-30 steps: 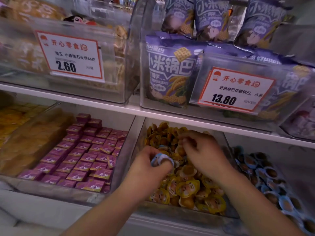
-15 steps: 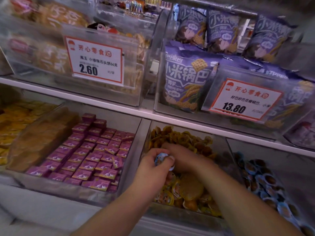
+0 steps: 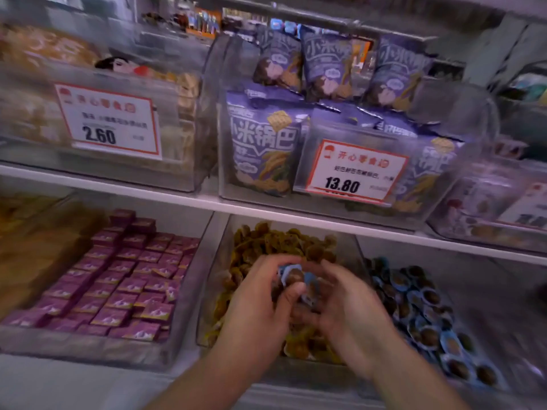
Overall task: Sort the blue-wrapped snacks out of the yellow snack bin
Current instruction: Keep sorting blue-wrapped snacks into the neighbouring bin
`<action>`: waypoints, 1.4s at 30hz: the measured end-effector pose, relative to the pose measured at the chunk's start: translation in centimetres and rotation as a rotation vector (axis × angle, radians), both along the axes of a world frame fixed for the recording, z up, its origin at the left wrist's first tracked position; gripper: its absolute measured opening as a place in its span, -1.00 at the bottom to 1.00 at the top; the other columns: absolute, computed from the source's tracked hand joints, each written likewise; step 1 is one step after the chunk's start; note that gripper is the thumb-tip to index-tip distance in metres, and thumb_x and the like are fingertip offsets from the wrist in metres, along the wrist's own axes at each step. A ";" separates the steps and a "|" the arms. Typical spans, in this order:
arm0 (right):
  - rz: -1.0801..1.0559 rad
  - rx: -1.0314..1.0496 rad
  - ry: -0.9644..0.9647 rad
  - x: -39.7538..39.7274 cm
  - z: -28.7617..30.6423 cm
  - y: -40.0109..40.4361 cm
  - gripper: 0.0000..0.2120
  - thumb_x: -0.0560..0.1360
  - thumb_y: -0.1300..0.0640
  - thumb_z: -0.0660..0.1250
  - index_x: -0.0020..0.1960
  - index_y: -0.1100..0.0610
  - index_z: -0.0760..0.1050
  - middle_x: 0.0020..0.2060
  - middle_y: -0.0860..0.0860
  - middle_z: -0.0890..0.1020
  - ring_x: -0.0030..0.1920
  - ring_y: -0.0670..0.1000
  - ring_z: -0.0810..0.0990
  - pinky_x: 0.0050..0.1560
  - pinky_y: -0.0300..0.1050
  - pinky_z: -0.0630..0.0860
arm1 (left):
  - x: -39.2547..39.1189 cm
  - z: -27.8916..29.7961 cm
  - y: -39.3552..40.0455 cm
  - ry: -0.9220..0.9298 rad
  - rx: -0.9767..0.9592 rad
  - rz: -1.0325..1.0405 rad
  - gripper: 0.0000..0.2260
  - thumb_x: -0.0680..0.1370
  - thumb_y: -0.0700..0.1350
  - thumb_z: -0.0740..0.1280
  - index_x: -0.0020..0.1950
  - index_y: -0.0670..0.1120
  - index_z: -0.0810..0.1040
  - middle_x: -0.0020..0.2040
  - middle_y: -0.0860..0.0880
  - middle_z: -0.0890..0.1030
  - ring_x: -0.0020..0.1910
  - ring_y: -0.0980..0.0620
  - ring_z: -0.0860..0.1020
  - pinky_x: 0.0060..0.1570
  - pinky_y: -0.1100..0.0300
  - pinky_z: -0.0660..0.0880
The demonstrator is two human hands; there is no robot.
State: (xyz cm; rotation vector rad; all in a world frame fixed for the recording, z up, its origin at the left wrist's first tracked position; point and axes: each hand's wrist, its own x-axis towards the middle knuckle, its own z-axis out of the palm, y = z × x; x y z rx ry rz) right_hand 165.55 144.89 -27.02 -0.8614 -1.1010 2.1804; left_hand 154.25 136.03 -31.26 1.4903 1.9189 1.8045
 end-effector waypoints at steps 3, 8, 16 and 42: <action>0.114 -0.107 0.096 0.8 0.3 -1.0 -0.67 0.60 -0.05 0.26 0.08 0.19 0.63 -0.12 0.15 0.70 -0.20 0.04 0.69 -0.23 -0.04 0.61 | 1.4 0.3 0.7 0.144 0.073 0.010 -0.66 0.56 -0.13 0.32 0.23 0.26 0.46 0.10 0.24 0.53 0.12 0.23 0.54 0.06 0.38 0.45; 0.083 -0.145 0.179 2.3 0.4 -0.8 -0.67 0.55 -0.11 0.30 0.12 0.09 0.67 -0.03 0.08 0.70 -0.04 0.02 0.67 0.08 -0.04 0.55 | 3.2 1.2 2.1 0.218 0.098 -0.025 -0.68 0.59 -0.06 0.26 0.31 0.21 0.44 0.18 0.26 0.52 0.20 0.25 0.50 0.16 0.42 0.38; -0.144 0.083 0.141 6.6 0.8 2.1 -0.74 0.43 0.01 0.47 0.02 0.16 0.64 -0.08 0.12 0.69 -0.14 0.02 0.67 -0.15 -0.09 0.61 | 7.5 1.5 4.1 0.453 -0.054 -0.214 -0.40 0.65 0.19 0.06 0.63 -0.01 0.01 0.61 0.23 -0.02 0.60 0.11 -0.01 0.50 0.28 0.00; -0.198 1.348 -0.573 6.6 -4.4 6.3 -0.72 0.50 0.05 0.23 0.13 0.05 0.61 0.15 -0.14 0.36 0.15 -0.30 0.40 0.14 -0.57 0.26 | -3.4 -1.7 9.3 0.821 -0.812 -0.145 -0.54 0.50 0.07 0.21 0.42 0.19 0.33 0.41 0.11 0.40 0.36 -0.07 0.36 0.31 -0.03 0.33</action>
